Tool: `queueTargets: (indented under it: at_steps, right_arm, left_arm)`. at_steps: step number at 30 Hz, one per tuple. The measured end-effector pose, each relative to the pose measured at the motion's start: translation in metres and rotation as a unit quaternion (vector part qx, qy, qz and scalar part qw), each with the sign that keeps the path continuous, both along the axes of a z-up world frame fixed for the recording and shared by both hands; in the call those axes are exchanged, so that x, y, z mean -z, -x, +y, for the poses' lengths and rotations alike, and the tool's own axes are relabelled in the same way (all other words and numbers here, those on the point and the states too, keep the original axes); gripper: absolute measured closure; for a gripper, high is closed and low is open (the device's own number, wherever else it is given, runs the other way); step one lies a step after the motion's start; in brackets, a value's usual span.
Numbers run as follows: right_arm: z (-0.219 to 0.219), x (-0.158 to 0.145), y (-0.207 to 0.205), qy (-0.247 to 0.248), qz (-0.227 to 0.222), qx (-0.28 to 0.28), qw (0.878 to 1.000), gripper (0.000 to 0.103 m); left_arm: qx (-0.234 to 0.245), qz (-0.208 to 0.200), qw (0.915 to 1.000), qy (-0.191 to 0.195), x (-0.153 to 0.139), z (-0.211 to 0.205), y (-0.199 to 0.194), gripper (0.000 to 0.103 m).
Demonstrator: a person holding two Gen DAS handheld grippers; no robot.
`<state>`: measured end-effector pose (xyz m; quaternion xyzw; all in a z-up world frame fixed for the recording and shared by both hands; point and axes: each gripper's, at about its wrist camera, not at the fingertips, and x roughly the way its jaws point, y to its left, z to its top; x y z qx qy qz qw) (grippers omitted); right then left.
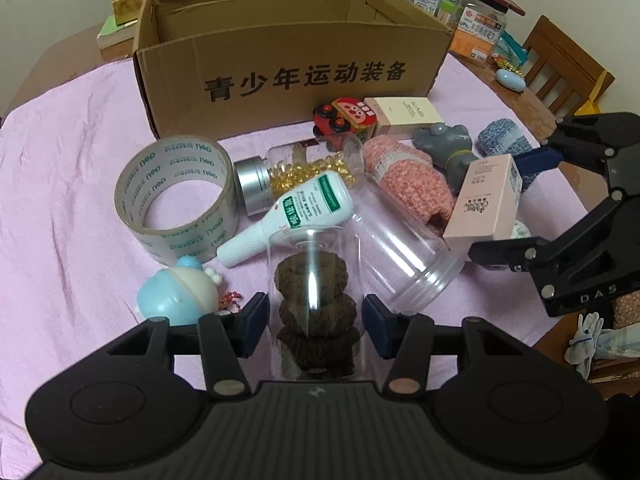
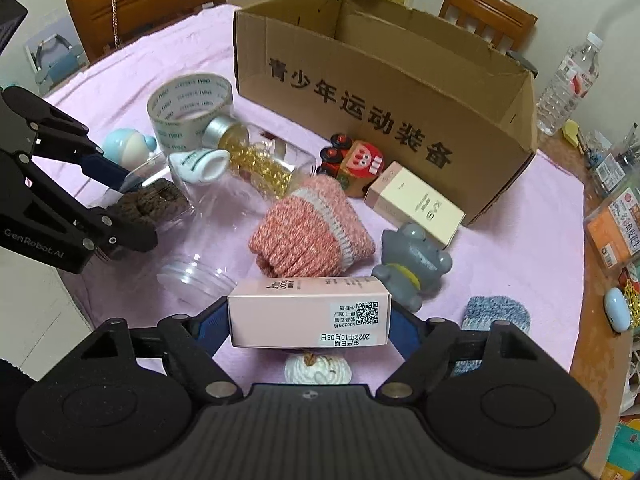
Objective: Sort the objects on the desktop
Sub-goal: 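Grasp the jar of brown hair ties with left tool while right tool grasps the pink box, then carry the jar and pink box into the cardboard box and open both tools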
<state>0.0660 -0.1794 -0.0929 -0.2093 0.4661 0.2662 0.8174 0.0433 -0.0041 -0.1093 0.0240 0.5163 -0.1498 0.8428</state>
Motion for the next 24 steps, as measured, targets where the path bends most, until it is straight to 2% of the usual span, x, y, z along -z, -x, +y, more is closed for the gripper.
queueTargets:
  at_steps: [15,24]
  right_arm:
    - [0.005,-0.037,-0.011,-0.012,-0.039,-0.010,0.999,0.019]
    - [0.006,-0.060,-0.033,-0.030,-0.069,-0.020,0.997,0.019]
  left_arm:
    - [0.022,-0.022,0.9995,0.001,-0.034,0.001,-0.010,0.052]
    - [0.044,-0.043,0.9980,-0.016,-0.070,0.002,-0.040,0.052]
